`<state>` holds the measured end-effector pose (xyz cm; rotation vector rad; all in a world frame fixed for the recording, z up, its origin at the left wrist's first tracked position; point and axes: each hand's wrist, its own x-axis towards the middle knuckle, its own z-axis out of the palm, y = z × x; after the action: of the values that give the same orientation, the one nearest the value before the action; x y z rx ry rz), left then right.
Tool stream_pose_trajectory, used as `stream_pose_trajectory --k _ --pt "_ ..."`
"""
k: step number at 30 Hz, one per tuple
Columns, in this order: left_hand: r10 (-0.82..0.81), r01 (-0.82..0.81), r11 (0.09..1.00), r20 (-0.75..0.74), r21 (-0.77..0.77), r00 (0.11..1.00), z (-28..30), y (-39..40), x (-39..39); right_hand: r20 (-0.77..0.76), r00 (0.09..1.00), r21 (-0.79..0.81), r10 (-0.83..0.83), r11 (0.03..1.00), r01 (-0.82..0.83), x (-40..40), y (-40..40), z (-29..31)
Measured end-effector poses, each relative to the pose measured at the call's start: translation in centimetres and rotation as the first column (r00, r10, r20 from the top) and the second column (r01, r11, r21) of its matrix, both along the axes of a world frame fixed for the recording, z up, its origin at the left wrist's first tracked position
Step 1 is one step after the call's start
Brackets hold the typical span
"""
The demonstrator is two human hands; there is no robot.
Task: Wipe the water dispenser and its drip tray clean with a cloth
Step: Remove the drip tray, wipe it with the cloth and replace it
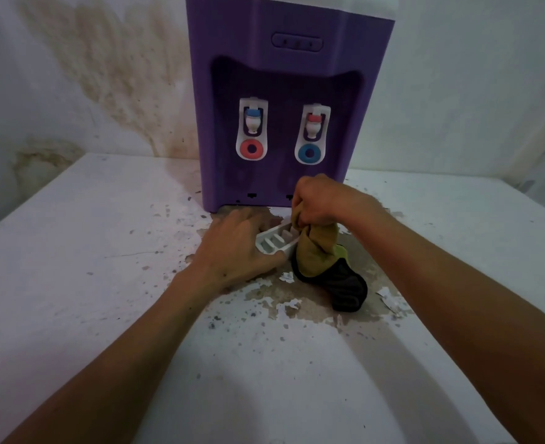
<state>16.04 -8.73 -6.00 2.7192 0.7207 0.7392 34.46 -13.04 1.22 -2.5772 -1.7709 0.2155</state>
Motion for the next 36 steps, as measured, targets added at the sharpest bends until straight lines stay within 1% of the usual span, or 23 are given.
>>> stream_pose_trajectory --k 2,4,6,10,12,14,17,22,25,27,31,33,34,36 --pt "-0.030 0.031 0.999 0.036 -0.011 0.999 0.3 -0.2 -0.1 -0.004 1.000 0.083 -0.003 0.997 0.004 0.4 -0.4 -0.7" --pt "-0.042 0.043 0.999 0.039 -0.016 0.998 0.4 -0.3 -0.1 -0.009 1.000 0.143 0.007 0.990 -0.006 0.9 -0.7 -1.3" --pt "-0.029 0.030 0.999 0.036 -0.013 0.999 0.0 0.0 0.0 -0.002 0.999 0.168 0.039 0.985 -0.038 1.0 -1.0 -2.1" --pt "0.041 -0.041 0.999 -0.028 0.020 0.999 -1.2 0.7 0.6 0.022 0.998 0.168 0.058 0.984 -0.061 0.8 -1.7 -3.1" --pt "0.049 -0.049 0.999 -0.026 0.008 0.998 -1.3 0.8 0.6 0.004 0.997 0.139 0.075 0.987 -0.075 0.9 -2.1 -2.5" --pt "0.051 -0.051 0.999 -0.023 -0.008 0.998 -1.2 0.9 0.6 -0.025 0.997 0.112 0.068 0.992 -0.065 0.9 -2.2 -1.9" --pt "0.054 -0.055 0.998 -0.023 -0.016 0.998 -1.1 0.7 0.5 -0.028 0.998 0.068 0.048 0.997 -0.046 0.7 -1.8 -1.2" --pt "-0.025 0.026 0.998 0.033 -0.050 0.999 -0.7 0.6 0.3 0.028 0.999 0.028 0.040 0.999 -0.041 -0.1 -0.5 -0.9" --pt "-0.047 0.051 0.995 0.041 -0.089 0.998 -0.5 0.6 0.3 0.003 1.000 0.035 0.009 0.999 -0.009 0.0 -0.1 -0.7" --pt "-0.052 0.055 0.995 0.037 -0.084 0.998 -0.5 0.6 0.4 -0.043 0.999 0.055 -0.015 0.998 0.017 0.5 -0.2 -0.7" --pt "-0.051 0.053 0.997 0.044 -0.056 0.998 -0.5 0.3 0.4 -0.136 0.988 0.176 -0.070 0.980 0.094 1.3 -0.5 -1.8" --pt "-0.046 0.047 0.998 0.030 -0.038 0.999 -0.8 0.4 0.5 -0.142 0.986 0.222 -0.089 0.968 0.119 1.3 -0.5 -2.3" --pt "-0.034 0.034 0.999 0.011 -0.035 0.999 -1.0 0.5 0.7 -0.134 0.986 0.217 -0.102 0.968 0.130 1.3 -0.5 -2.3" --pt "0.009 -0.010 1.000 -0.027 -0.027 1.000 -1.4 0.9 0.8 -0.110 0.986 0.133 -0.125 0.981 0.139 1.2 -0.5 -1.5"
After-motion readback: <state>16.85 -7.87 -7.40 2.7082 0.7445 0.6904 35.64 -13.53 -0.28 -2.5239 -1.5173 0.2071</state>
